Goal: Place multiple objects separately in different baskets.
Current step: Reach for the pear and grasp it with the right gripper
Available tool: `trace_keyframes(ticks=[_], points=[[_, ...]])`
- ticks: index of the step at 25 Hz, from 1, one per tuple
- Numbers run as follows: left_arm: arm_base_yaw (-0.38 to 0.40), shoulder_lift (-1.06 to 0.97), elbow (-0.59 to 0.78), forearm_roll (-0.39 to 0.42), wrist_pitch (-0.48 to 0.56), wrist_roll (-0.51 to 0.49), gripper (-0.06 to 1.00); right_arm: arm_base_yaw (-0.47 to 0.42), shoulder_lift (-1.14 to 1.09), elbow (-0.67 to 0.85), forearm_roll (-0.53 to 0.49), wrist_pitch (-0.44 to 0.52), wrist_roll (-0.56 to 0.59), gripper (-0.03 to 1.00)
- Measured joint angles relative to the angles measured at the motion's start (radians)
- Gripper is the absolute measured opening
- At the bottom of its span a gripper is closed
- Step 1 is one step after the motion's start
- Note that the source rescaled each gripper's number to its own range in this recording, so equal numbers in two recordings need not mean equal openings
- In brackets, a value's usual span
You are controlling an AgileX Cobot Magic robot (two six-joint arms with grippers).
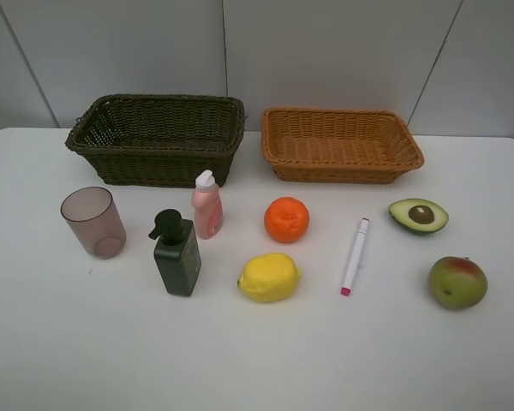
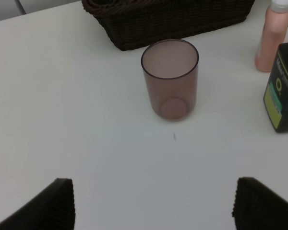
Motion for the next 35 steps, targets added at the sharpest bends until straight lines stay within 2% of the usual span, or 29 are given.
trace_keyframes(ticks=[31,35], points=[[0.0,0.0,0.0,0.0,0.0,0.0,0.89,0.0,0.0,0.0,0.0,0.0,0.0,1.0],[0.0,0.0,0.0,0.0,0.0,0.0,0.89,0.0,0.001,0.0,-0.026,0.0,0.055,1.0]])
